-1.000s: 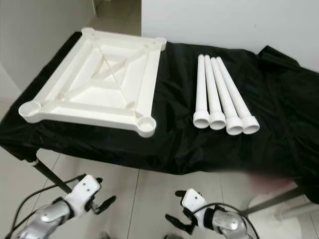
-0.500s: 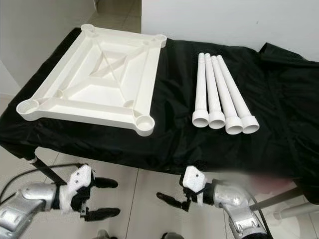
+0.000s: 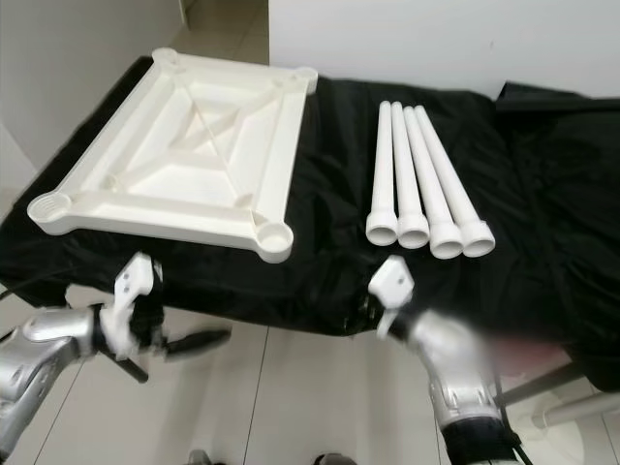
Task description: Building children table
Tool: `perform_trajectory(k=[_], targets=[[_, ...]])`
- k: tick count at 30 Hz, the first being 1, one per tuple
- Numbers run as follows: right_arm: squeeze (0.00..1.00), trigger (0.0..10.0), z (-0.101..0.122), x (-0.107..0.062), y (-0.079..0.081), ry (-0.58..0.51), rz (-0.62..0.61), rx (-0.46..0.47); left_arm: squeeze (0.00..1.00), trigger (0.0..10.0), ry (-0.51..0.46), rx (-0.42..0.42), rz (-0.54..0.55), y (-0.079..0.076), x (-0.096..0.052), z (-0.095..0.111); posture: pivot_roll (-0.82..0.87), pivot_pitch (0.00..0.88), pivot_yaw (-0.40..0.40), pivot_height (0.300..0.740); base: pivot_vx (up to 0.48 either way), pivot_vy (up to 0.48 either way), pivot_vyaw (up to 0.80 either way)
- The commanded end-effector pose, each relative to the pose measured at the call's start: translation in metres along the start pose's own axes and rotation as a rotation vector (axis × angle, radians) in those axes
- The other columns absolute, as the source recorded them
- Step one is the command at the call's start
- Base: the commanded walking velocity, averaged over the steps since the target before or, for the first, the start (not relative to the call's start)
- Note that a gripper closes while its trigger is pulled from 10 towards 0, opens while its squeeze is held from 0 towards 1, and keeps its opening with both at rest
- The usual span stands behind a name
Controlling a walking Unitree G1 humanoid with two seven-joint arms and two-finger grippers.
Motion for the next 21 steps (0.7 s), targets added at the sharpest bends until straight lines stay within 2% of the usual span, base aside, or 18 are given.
perform_trajectory(k=[1,2,3,4,6,11,14,15,17,18,21], targets=[[0.0,10.0,0.002,-0.005,-0.027,-0.02,-0.165,0.05,0.0,10.0,-0.001,-0.024,0.146,0.024,-0.006,0.0,-0.05,0.067,0.0,0.74,0.0,0.0,0.0],[0.0,10.0,0.002,-0.005,-0.027,-0.02,-0.165,0.05,0.0,10.0,-0.001,-0.024,0.146,0.024,-0.006,0.0,-0.05,0.067,0.0,0.74,0.0,0.0,0.0],[0.0,10.0,0.008,-0.006,-0.04,-0.053,-0.249,0.088,0.0,10.0,-0.046,-0.03,0.204,0.035,-0.002,0.008,-0.05,0.067,0.002,0.74,0.0,0.0,0.0],[0.0,10.0,0.008,-0.006,-0.04,-0.053,-0.249,0.088,0.0,10.0,-0.046,-0.03,0.204,0.035,-0.002,0.008,-0.05,0.067,0.002,0.74,0.0,0.0,0.0],[0.0,10.0,0.013,-0.009,-0.053,-0.078,-0.344,0.148,0.0,10.0,-0.116,-0.025,0.289,0.044,0.006,0.023,-0.07,0.067,0.005,0.74,0.0,0.0,0.0],[0.0,10.0,0.015,-0.011,-0.057,-0.088,-0.377,0.162,0.0,10.0,-0.136,-0.03,0.332,0.049,0.007,0.027,-0.07,0.067,0.005,0.74,0.0,0.0,0.0],[0.0,10.0,0.016,-0.012,-0.062,-0.087,-0.472,0.152,0.0,10.0,-0.141,-0.087,0.544,0.077,0.006,0.023,-0.08,0.071,0.011,0.74,0.0,0.0,0.0],[0.0,10.0,0.016,-0.012,-0.062,-0.087,-0.472,0.152,0.0,10.0,-0.141,-0.087,0.544,0.077,0.006,0.023,-0.08,0.071,0.011,0.74,0.0,0.0,0.0],[0.0,10.0,0.016,-0.014,-0.069,-0.091,-0.579,0.118,0.0,10.0,-0.119,-0.122,0.692,0.095,0.003,0.014,-0.09,0.071,0.016,0.74,0.0,0.0,0.0],[0.0,10.0,0.016,-0.014,-0.069,-0.091,-0.579,0.118,0.0,10.0,-0.119,-0.122,0.692,0.095,0.003,0.014,-0.09,0.071,0.016,0.74,0.0,0.0,0.0],[0.0,10.0,0.018,-0.016,-0.072,-0.102,-0.653,0.086,0.0,10.0,-0.094,-0.15,0.788,0.103,0.002,0.006,-0.09,0.071,0.021,0.74,0.0,0.0,0.0]])
Point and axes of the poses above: a point about 5 cm out from each wrist's last joint towards the gripper, its own x axis pointing out of the wrist towards the gripper, its own z axis along the axis of the wrist's last joint, y = z × x, the point moved 6 cm from there along x, pointing out of the wrist towards the gripper, and after that the axes turned 11 degrees about x, right-handed, at the moved point
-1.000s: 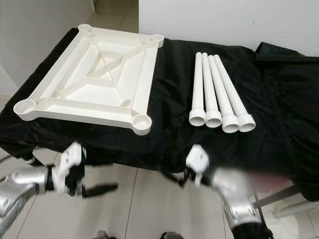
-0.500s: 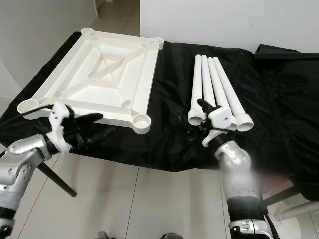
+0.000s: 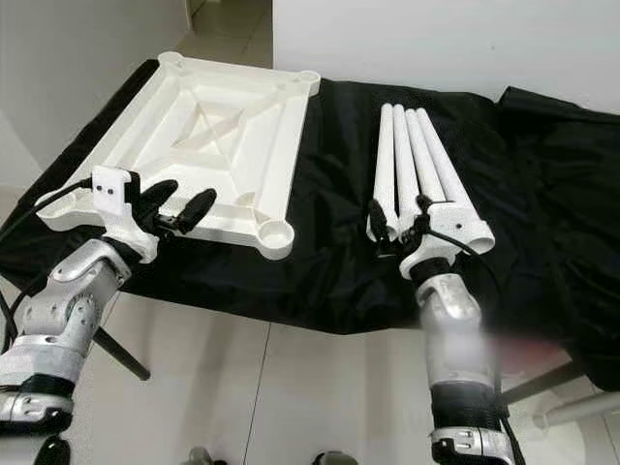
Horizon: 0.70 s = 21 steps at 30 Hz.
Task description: Building children table
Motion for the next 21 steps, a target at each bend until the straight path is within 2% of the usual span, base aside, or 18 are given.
perform_trajectory(k=[1,2,3,7,11,12,15,17,21], targets=[[0.0,10.0,0.003,-0.001,-0.003,-0.014,-0.034,-0.022,0.0,10.0,0.026,0.012,0.055,0.006,0.0,-0.005,-0.09,0.071,0.021,0.74,0.0,0.0,0.0],[0.0,10.0,0.003,-0.002,-0.003,-0.029,-0.067,-0.023,0.0,10.0,0.031,0.006,0.091,0.007,0.001,-0.009,-0.09,0.073,0.022,0.74,0.0,0.0,0.0],[0.0,10.0,0.001,-0.006,0.005,-0.049,-0.106,-0.041,0.0,10.0,0.038,-0.058,0.127,0.003,0.004,-0.015,-0.09,0.072,0.023,0.74,0.0,0.0,0.0],[0.0,10.0,-0.003,-0.01,0.011,-0.047,-0.108,-0.075,0.0,10.0,0.031,-0.06,0.122,-0.002,0.007,-0.016,-0.09,0.07,0.017,0.74,0.0,0.0,0.0],[0.0,10.0,-0.012,-0.018,0.02,-0.027,-0.125,-0.039,0.0,10.0,0.006,-0.005,0.122,-0.009,0.007,-0.016,-0.09,0.063,0.012,0.74,0.0,0.0,0.0],[0.0,10.0,-0.012,-0.018,0.02,-0.027,-0.125,-0.039,0.0,10.0,0.006,-0.005,0.122,-0.009,0.007,-0.016,-0.09,0.063,0.012,0.74,0.0,0.0,0.0],[0.0,10.0,-0.012,-0.022,0.031,-0.042,-0.099,-0.07,0.0,10.0,-0.028,0.071,0.123,-0.015,0.006,-0.011,-0.1,0.057,0.015,0.74,0.0,0.0,0.0],[0.0,10.0,-0.012,-0.022,0.031,-0.042,-0.099,-0.07,0.0,10.0,-0.028,0.071,0.123,-0.015,0.006,-0.011,-0.1,0.057,0.015,0.74,0.0,0.0,0.0],[0.0,10.0,-0.002,-0.026,0.031,-0.095,-0.103,-0.102,0.0,10.0,-0.063,0.138,0.169,-0.02,0.0,-0.007,-0.09,0.043,0.015,0.74,0.0,0.0,0.0]])
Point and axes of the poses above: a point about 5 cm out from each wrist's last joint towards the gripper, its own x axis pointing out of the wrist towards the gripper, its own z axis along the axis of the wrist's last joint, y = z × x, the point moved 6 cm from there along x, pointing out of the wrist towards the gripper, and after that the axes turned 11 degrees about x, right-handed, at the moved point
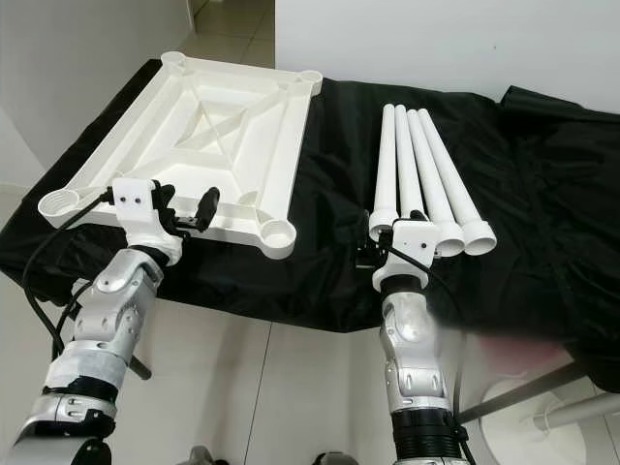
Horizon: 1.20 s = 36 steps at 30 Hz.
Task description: Building children table
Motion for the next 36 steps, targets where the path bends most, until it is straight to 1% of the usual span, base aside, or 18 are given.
perform_trajectory(k=[1,2,3,5,6,8,10,13,15,19,22,24,29,36], targets=[[0.0,10.0,0.003,-0.003,-0.004,-0.019,-0.01,-0.02,0.0,10.0,-0.019,0.033,0.035,0.0,-0.002,0.003,-0.09,0.043,0.015,0.74,0.0,0.0,0.0],[0.0,10.0,0.004,-0.004,-0.004,-0.027,-0.011,-0.029,0.0,10.0,-0.034,0.047,0.052,-0.001,-0.004,0.005,-0.09,0.041,0.013,0.74,0.0,0.0,0.0],[0.0,10.0,0.005,-0.006,-0.006,-0.032,-0.013,-0.03,0.0,10.0,-0.039,0.046,0.028,-0.006,-0.006,0.005,-0.08,0.039,0.012,0.74,0.0,0.0,0.0],[0.0,10.0,0.006,-0.007,-0.008,-0.035,-0.019,-0.036,0.0,10.0,-0.04,0.043,0.02,-0.008,-0.008,0.006,-0.08,0.04,0.012,0.74,0.0,0.0,0.0],[0.0,10.0,0.007,-0.007,-0.009,-0.037,-0.022,-0.037,0.0,10.0,-0.043,0.029,-0.011,-0.011,-0.008,0.006,-0.08,0.046,0.011,0.74,0.0,0.0,0.0],[0.0,10.0,0.008,-0.007,-0.011,-0.038,-0.025,-0.039,0.0,10.0,-0.035,0.027,-0.024,-0.012,-0.008,0.006,-0.08,0.046,0.011,0.74,0.0,0.0,0.0],[0.0,10.0,0.009,-0.005,-0.012,-0.038,-0.026,-0.042,0.0,10.0,-0.02,0.025,-0.063,-0.017,-0.006,0.004,-0.08,0.053,0.01,0.74,0.0,0.0,0.0],[0.0,10.0,0.009,-0.005,-0.012,-0.038,-0.026,-0.042,0.0,10.0,-0.02,0.025,-0.063,-0.017,-0.006,0.004,-0.08,0.053,0.01,0.74,0.0,0.0,0.0],[0.0,10.0,0.012,-0.002,-0.011,-0.047,-0.018,-0.052,0.0,10.0,-0.013,0.072,-0.079,-0.017,-0.002,0.003,-0.08,0.074,0.014,0.74,0.0,0.0,0.0],[0.0,10.0,0.016,-0.001,-0.01,-0.06,-0.016,-0.059,0.0,10.0,-0.014,0.092,-0.085,-0.016,0.001,0.004,-0.1,0.087,0.018,0.74,0.0,0.0,0.0],[0.0,10.0,0.017,-0.002,-0.01,-0.064,-0.016,-0.056,0.0,10.0,-0.014,0.086,-0.086,-0.016,0.001,0.005,-0.1,0.088,0.019,0.74,0.0,0.0,0.0],[0.0,10.0,0.017,-0.003,-0.01,-0.064,-0.018,-0.059,0.0,10.0,-0.02,0.072,-0.055,-0.015,0.0,0.006,-0.1,0.09,0.02,0.74,0.0,0.0,0.0],[0.0,10.0,0.019,-0.002,-0.012,-0.066,-0.024,-0.066,0.0,10.0,-0.02,0.055,-0.032,-0.015,-0.001,0.007,-0.11,0.092,0.017,0.74,0.0,0.0,0.0],[0.0,10.0,0.02,0.002,-0.013,-0.067,-0.017,-0.073,0.0,10.0,-0.021,0.055,-0.019,-0.012,-0.002,0.007,-0.1,0.093,0.002,0.74,0.0,0.0,0.0]])
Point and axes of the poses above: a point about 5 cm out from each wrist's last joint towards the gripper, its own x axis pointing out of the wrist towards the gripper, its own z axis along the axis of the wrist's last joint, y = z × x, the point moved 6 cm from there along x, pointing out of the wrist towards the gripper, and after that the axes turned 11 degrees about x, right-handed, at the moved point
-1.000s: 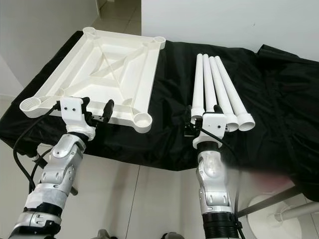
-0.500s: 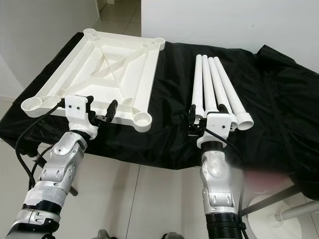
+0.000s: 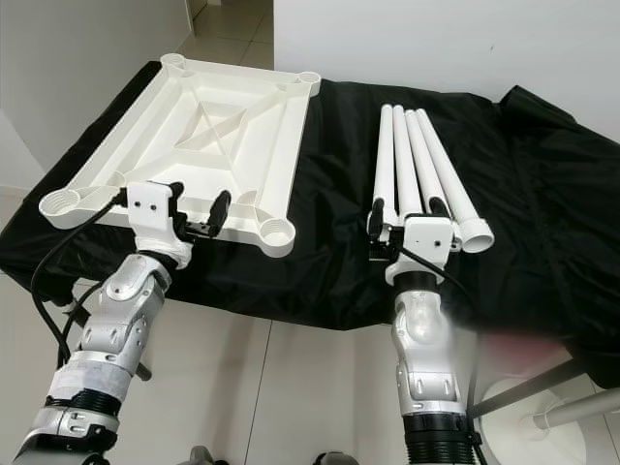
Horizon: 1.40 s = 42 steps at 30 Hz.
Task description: Building children table
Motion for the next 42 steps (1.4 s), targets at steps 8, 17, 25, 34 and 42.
perform_trajectory(k=[8,17,25,34,42], targets=[[0.0,10.0,-0.003,0.004,0.0,0.01,0.009,-0.007,0.0,10.0,-0.001,-0.001,0.015,0.007,-0.002,0.0,-0.09,0.088,-0.004,0.74,0.238,0.0,0.0],[0.0,10.0,-0.004,0.007,0.003,0.011,0.015,-0.007,0.0,10.0,-0.005,-0.003,0.021,0.007,-0.001,0.001,-0.08,0.079,-0.006,0.74,0.3,0.0,0.0],[0.0,10.0,-0.004,0.009,0.005,0.008,0.023,-0.008,0.0,10.0,-0.015,-0.002,0.032,0.009,-0.001,0.004,-0.07,0.072,-0.01,0.74,0.305,0.0,0.0],[0.0,10.0,-0.005,0.01,0.007,0.01,0.031,-0.008,0.0,10.0,-0.035,-0.003,0.063,0.013,-0.003,0.006,-0.07,0.073,-0.015,0.74,0.067,0.0,0.0],[0.0,10.0,-0.005,0.011,0.006,0.011,0.027,-0.009,0.0,10.0,-0.029,-0.009,0.063,0.012,-0.003,0.005,-0.06,0.071,-0.014,0.74,0.0,0.0,0.0]])
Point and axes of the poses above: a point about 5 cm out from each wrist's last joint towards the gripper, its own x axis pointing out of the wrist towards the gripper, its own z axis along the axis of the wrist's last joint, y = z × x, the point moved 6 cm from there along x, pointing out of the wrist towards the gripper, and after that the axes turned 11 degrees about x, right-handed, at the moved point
